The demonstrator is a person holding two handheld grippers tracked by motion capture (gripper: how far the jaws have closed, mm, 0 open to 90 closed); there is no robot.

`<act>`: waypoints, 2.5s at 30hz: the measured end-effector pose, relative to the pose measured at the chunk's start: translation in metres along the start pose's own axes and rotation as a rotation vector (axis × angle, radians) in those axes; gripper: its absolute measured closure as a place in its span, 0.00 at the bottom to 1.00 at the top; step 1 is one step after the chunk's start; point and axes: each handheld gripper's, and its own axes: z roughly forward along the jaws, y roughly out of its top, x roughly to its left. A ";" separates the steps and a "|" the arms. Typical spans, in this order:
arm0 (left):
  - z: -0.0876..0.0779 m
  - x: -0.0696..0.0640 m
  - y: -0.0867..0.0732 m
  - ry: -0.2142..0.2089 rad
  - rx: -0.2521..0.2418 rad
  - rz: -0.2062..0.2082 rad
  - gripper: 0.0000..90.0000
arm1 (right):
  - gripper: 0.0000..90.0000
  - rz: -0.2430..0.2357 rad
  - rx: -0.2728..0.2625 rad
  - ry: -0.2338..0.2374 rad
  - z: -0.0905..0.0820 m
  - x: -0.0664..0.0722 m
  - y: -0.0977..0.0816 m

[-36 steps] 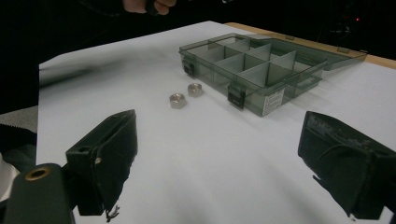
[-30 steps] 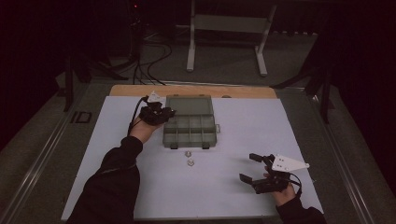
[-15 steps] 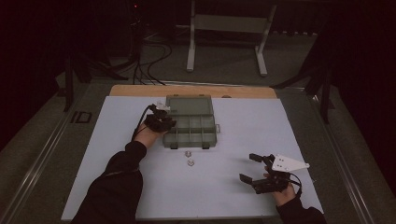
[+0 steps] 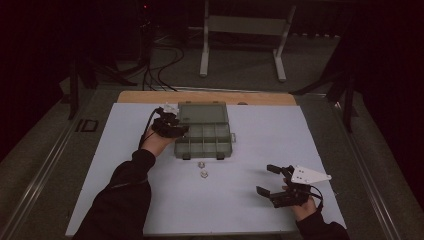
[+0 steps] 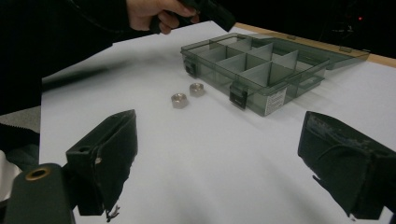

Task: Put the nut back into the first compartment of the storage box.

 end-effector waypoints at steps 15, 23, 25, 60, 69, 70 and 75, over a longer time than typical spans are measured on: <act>-0.041 -0.023 -0.002 -0.144 -0.068 0.060 0.23 | 0.13 0.000 -0.003 -0.003 0.000 0.000 0.000; -0.063 -0.046 -0.006 -0.224 -0.115 0.115 0.18 | 0.13 -0.001 0.000 -0.004 0.000 0.000 0.000; -0.068 -0.053 -0.007 -0.243 -0.123 0.136 0.18 | 0.13 -0.004 0.000 -0.004 0.000 0.000 0.000; -0.013 -0.104 -0.073 -0.410 0.037 0.397 0.52 | 0.13 -0.001 0.003 -0.001 0.000 0.000 0.000; 0.002 -0.105 -0.079 -0.368 0.064 0.443 0.60 | 0.13 -0.002 0.002 -0.004 -0.001 0.001 0.000; 0.003 -0.106 -0.079 -0.366 0.068 0.447 0.61 | 0.13 -0.003 0.002 -0.004 -0.001 0.001 0.000; 0.009 -0.108 -0.080 -0.360 0.077 0.460 0.65 | 0.13 -0.004 0.004 -0.003 -0.001 0.001 0.000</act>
